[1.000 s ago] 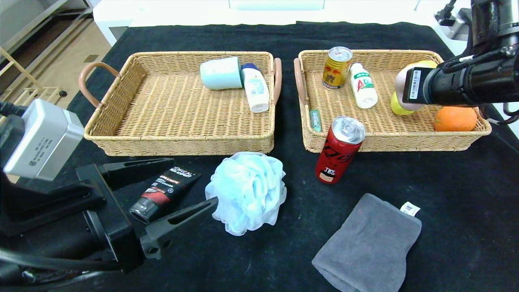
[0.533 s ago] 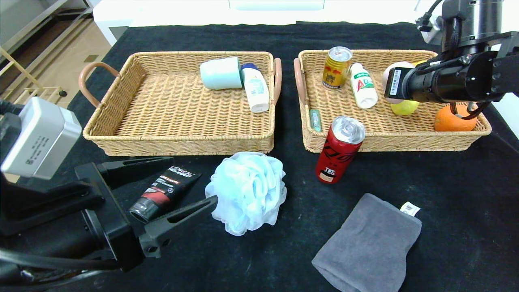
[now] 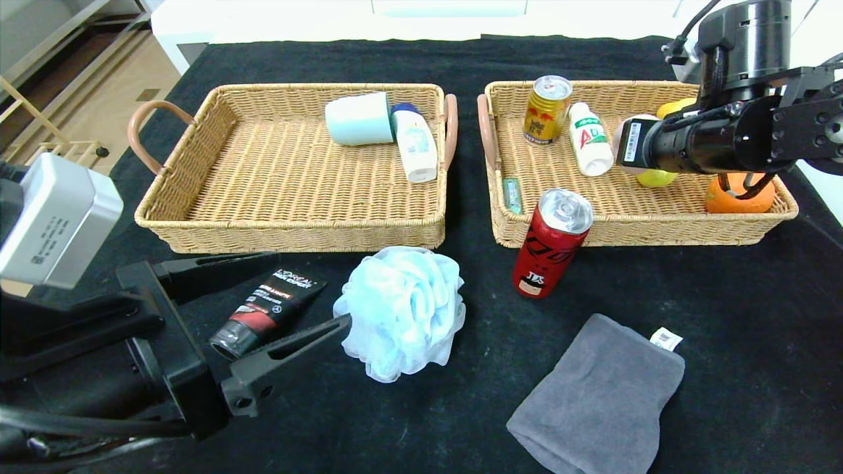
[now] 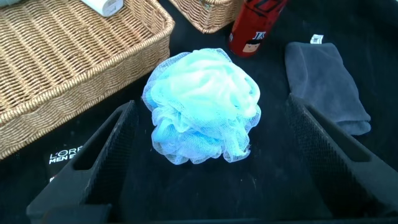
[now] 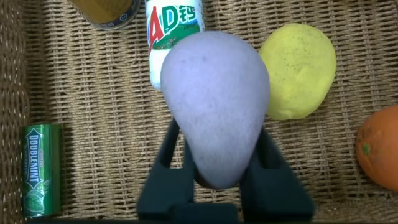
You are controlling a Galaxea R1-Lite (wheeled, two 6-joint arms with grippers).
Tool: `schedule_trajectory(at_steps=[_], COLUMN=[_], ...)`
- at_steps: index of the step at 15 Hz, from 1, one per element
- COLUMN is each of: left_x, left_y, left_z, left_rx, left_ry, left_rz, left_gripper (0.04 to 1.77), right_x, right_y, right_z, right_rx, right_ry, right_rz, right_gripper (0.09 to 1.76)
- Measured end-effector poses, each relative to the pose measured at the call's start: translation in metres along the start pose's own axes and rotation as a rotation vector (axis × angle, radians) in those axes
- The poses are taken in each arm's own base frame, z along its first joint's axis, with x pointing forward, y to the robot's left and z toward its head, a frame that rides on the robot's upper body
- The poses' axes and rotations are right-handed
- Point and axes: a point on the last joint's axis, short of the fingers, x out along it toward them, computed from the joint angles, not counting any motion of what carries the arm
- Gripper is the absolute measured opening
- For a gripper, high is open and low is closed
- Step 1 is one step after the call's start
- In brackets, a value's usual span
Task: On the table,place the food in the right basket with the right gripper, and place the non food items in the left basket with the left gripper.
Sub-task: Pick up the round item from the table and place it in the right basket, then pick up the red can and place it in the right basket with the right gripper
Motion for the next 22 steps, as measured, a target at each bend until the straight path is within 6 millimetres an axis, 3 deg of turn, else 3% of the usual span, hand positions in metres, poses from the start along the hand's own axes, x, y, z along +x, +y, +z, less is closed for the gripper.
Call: schedule_trajectory(at_steps=[3, 8, 18, 22], left_x=[0.0, 0.0, 0.0, 0.0], left_y=[0.0, 0.0, 0.0, 0.0], left_z=[0.0, 0.0, 0.0, -0.001], left_rx=[0.0, 0.0, 0.0, 0.0], left_ry=[0.0, 0.001, 0.002, 0.005], left_rz=[-0.002, -0.002, -0.002, -0.003], left_gripper=[1.72, 1.72, 1.72, 1.72], right_x=[0.001, 0.001, -0.001, -0.022], right_y=[0.0, 0.001, 0.001, 0.0], right_z=[-0.001, -0.002, -0.003, -0.003], right_rx=[-0.001, -0.005, -0.007, -0.013], right_ry=[0.004, 0.006, 0.012, 0.017], right_rz=[0.0, -0.001, 0.001, 0.018], right_gripper=[0.9, 1.29, 1.59, 1.64])
